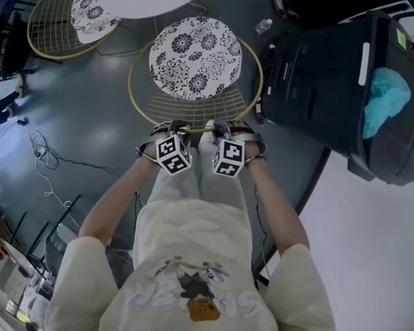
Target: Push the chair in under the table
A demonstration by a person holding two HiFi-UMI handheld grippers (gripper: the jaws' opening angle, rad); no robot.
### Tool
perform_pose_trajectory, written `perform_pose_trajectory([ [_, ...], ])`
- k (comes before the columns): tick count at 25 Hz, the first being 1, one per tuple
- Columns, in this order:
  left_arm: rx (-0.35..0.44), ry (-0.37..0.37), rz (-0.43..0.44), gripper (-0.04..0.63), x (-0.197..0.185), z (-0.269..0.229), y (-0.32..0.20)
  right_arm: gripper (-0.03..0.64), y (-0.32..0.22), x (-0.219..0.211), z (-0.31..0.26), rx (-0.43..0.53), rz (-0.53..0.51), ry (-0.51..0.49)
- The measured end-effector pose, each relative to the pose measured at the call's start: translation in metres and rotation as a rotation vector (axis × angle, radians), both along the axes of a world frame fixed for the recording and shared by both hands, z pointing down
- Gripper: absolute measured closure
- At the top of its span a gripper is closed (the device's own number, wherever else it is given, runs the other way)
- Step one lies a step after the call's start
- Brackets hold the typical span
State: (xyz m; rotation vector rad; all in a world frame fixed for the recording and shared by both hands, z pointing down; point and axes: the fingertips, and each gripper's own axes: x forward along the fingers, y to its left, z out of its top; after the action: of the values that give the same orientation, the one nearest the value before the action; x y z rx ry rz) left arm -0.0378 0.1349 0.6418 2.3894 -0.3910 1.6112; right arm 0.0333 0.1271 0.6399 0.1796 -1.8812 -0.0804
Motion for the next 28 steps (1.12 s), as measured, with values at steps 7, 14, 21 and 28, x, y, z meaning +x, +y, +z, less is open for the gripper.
perform_pose_trajectory([
  [7,-0.03,0.031,-0.057,0.476,0.03,-0.005,-0.014,0.534,-0.019,0.03,-0.003,-0.007,-0.025,0.045],
  [14,-0.091,0.089,-0.132,0.476,0.059,-0.011,-0.032,0.528,-0.045,0.058,-0.009,0.003,-0.024,0.093],
  [21,-0.084,0.126,-0.191,0.477,0.092,-0.016,-0.055,0.518,-0.075,0.091,-0.012,0.049,-0.001,0.137],
  [28,-0.086,0.151,-0.222,0.48,0.12,-0.02,-0.078,0.517,-0.104,0.117,-0.015,0.1,-0.038,0.212],
])
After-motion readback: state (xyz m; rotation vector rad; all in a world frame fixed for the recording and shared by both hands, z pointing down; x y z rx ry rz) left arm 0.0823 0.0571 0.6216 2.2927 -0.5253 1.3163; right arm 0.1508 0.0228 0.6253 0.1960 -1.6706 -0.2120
